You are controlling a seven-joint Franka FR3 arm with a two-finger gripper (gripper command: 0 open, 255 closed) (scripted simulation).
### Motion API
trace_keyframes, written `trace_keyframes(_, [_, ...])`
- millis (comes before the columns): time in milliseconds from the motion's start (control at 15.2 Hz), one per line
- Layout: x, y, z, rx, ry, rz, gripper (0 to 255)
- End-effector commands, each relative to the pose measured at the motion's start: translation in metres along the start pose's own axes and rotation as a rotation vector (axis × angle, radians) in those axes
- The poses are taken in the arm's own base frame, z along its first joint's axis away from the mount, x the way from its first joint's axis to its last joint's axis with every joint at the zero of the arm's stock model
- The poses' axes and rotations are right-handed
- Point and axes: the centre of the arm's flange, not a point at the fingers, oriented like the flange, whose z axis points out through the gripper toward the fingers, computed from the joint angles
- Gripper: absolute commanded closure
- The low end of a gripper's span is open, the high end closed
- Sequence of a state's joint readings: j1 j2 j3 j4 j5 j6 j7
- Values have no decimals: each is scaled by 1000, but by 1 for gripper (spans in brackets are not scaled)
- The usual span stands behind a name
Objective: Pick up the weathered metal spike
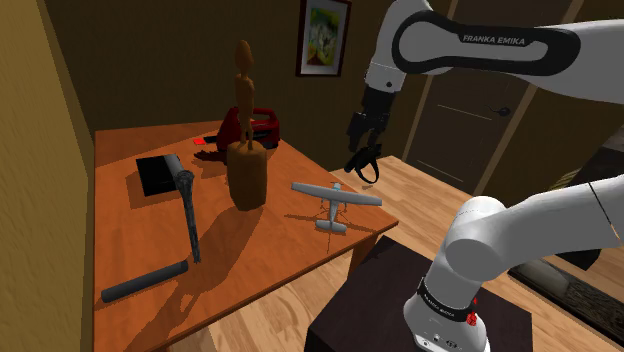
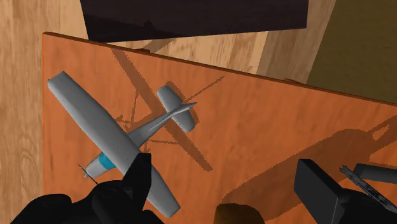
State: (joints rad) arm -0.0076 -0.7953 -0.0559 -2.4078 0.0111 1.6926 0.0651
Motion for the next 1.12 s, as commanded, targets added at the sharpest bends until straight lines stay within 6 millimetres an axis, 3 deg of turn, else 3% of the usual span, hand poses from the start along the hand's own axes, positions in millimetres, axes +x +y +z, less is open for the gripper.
trace_keyframes(0, [0, 0, 0, 0, 0, 0, 0])
trace_keyframes(1056, [118, -181, 28, -25, -36, -49, 0])
